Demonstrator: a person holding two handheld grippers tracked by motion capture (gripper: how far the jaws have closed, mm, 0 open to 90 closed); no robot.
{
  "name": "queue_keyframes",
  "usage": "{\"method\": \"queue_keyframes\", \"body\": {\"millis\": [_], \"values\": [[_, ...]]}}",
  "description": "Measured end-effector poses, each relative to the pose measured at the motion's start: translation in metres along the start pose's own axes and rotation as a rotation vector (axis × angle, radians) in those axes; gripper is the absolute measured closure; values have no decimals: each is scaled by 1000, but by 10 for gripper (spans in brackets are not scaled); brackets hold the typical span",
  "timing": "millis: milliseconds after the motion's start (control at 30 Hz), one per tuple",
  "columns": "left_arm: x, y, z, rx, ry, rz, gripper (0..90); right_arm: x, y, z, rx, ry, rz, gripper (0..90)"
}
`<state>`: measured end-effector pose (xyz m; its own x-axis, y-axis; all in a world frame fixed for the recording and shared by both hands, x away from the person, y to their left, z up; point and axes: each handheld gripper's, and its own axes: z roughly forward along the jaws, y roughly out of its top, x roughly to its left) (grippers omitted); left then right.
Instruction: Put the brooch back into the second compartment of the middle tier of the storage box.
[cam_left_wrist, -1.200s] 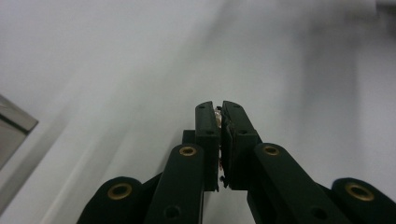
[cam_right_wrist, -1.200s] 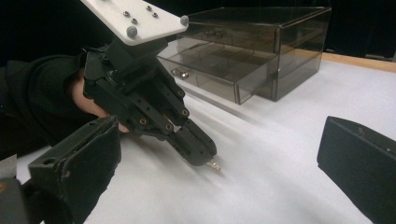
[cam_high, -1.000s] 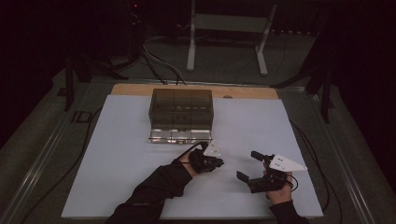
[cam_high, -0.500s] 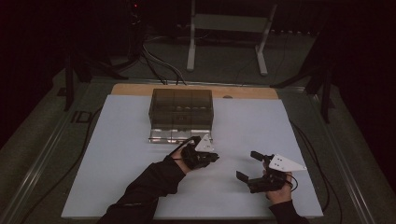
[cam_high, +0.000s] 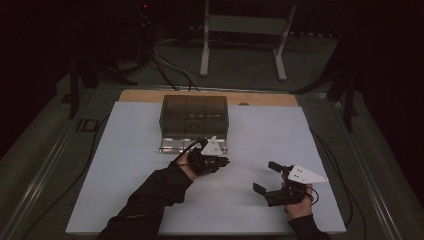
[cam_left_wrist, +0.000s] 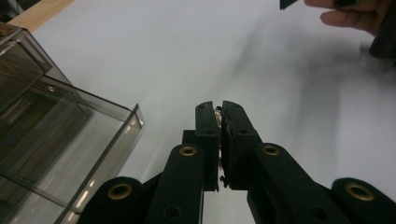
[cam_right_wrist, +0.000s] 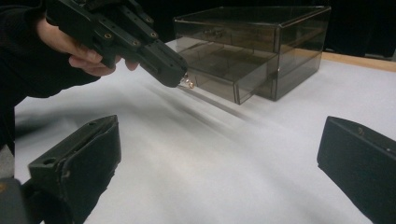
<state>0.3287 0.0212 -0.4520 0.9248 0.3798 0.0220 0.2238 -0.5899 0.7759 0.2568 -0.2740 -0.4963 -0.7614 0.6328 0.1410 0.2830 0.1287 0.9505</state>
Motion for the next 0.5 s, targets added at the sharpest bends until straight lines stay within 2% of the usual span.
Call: {"method": "queue_keyframes", "body": {"millis": [500], "values": [[10, 4, -18, -9, 37, 0, 872, 0, 0, 0, 1, 2, 2, 0]]}}
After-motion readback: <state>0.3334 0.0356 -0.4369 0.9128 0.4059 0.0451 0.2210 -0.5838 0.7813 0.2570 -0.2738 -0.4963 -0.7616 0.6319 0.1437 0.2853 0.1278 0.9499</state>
